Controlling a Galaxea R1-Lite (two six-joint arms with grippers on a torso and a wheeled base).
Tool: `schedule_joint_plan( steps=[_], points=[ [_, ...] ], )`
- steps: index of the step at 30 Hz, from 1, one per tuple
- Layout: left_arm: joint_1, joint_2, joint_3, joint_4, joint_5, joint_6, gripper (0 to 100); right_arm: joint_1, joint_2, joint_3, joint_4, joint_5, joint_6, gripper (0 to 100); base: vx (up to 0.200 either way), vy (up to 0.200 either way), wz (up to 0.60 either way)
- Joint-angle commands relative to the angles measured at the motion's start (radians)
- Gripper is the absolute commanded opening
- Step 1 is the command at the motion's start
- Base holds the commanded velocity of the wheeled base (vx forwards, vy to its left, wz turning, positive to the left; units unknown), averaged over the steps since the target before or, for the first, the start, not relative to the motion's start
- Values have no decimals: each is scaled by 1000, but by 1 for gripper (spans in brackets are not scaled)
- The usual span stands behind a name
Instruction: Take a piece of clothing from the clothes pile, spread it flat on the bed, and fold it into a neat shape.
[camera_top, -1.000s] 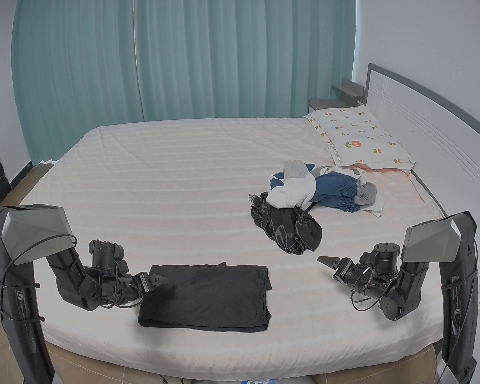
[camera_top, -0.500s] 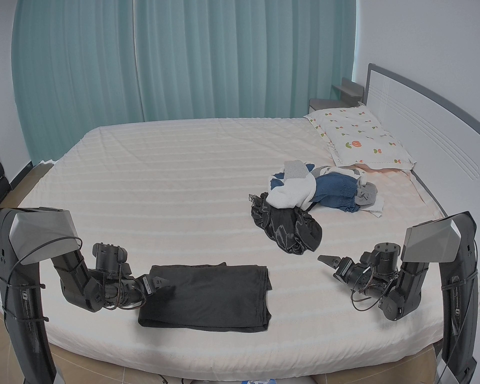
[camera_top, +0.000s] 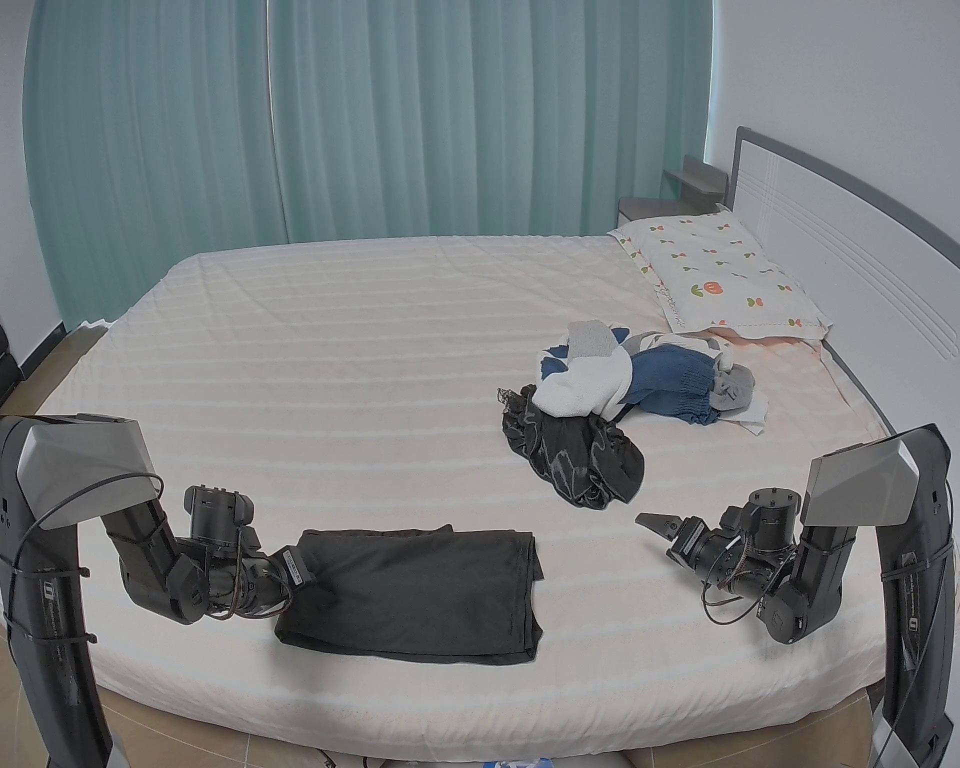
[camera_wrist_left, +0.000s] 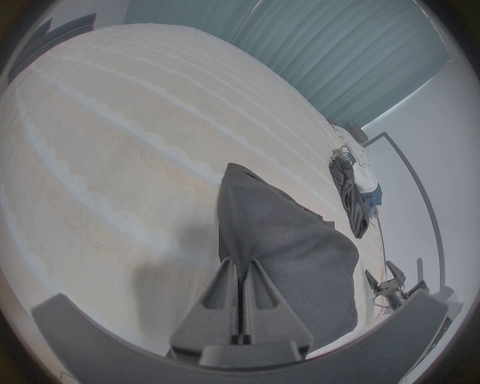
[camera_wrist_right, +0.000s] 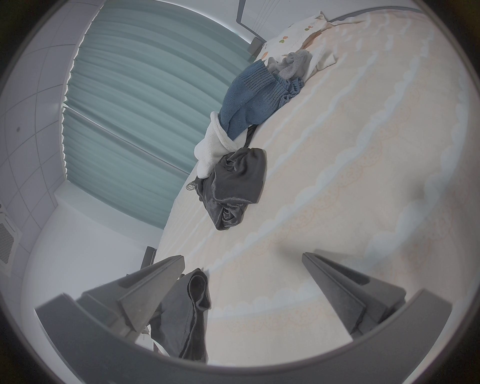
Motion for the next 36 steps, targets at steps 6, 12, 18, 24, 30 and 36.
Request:
schedule_joint_plan(
  steps=[6, 12, 18, 24, 30, 36],
  points=[
    [0, -29, 11, 3, 1, -52, 0, 1, 0, 0, 0, 1, 0, 100, 0, 0, 0],
    [4, -35, 14, 10, 6, -64, 0, 1, 0, 0, 0, 1, 0, 100, 0, 133, 0],
    [5, -37, 23, 11, 7, -64, 0, 1, 0, 0, 0, 1, 0, 100, 0, 200, 0],
    [4, -49, 40, 10, 7, -64, 0, -1, 0, 0, 1, 1, 0, 100, 0, 200, 0],
    [5, -51, 52, 8, 7, -63, 0, 1, 0, 1, 1, 1, 0, 100, 0, 200, 0],
    [5, -58, 60, 11, 9, -61, 0, -1, 0, 1, 0, 1, 0, 100, 0, 200, 0]
  ],
)
